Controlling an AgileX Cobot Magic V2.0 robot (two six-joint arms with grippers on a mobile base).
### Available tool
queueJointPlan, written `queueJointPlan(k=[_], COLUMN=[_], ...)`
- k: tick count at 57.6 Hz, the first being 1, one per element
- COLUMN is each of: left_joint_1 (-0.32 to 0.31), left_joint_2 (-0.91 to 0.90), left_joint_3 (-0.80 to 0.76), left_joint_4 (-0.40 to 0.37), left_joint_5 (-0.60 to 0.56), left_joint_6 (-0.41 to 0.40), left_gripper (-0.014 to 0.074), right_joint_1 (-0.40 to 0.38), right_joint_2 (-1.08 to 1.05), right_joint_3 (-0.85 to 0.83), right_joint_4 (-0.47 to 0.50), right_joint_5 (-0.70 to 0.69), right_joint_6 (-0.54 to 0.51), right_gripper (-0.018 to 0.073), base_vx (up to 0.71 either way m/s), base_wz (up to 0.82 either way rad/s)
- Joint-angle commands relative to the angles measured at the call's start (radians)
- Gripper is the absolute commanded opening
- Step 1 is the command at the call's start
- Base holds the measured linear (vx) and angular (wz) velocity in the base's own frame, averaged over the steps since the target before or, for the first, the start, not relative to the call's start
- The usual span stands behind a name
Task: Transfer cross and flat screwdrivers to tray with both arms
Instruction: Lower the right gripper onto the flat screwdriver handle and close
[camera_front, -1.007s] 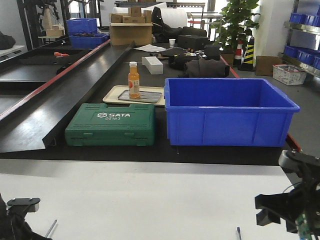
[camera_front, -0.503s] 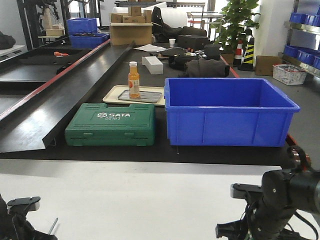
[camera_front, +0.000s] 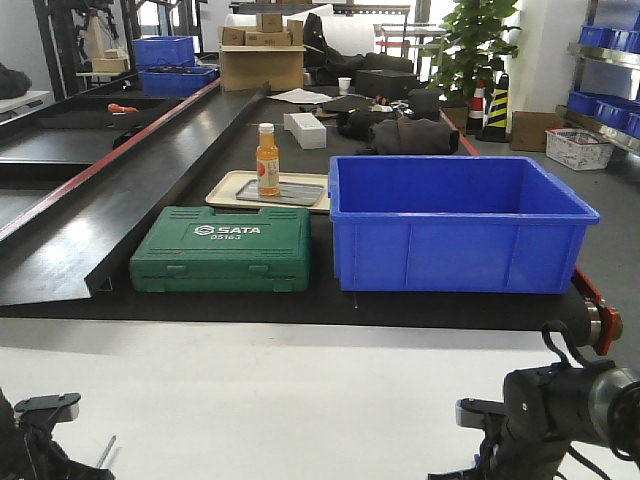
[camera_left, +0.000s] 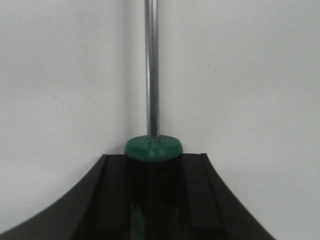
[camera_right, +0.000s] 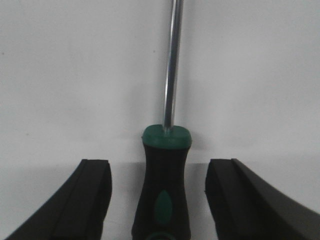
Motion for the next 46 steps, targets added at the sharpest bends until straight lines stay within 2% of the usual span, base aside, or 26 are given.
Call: queueJointPlan(k=[1,24,36,46], left_joint_1=[-0.001,-0.001,-0.001,-0.001], left_joint_2=[-0.035,-0.035,-0.035,-0.035], left_joint_3=[-0.015,-0.015,-0.015,-0.015], left_joint_4=[-0.029,-0.029,-0.029,-0.029], left_joint_5=[-0.002,-0.002,-0.002,-0.002], left_joint_6=[-0.011,-0.011,-0.011,-0.011], left_gripper=[-0.0001,-0.0001,-0.0001,-0.0001], right_joint_1=[-0.001,-0.001,-0.001,-0.001], right_joint_2=[-0.028,0.007,0.007,0.007], right_joint_3=[-0.028,-0.028,-0.028,-0.028], right_joint_4=[0.000,0.000,0.000,0.000], right_joint_5=[-0.026,-0.072,-0.036,-0.032], right_joint_6=[0.003,0.025,0.021,0.021], right_gripper=[0.0480,0.0470,0.0389,0.0284], base_vx=[0.00,0.00,0.00,0.00], base_wz=[0.00,0.00,0.00,0.00])
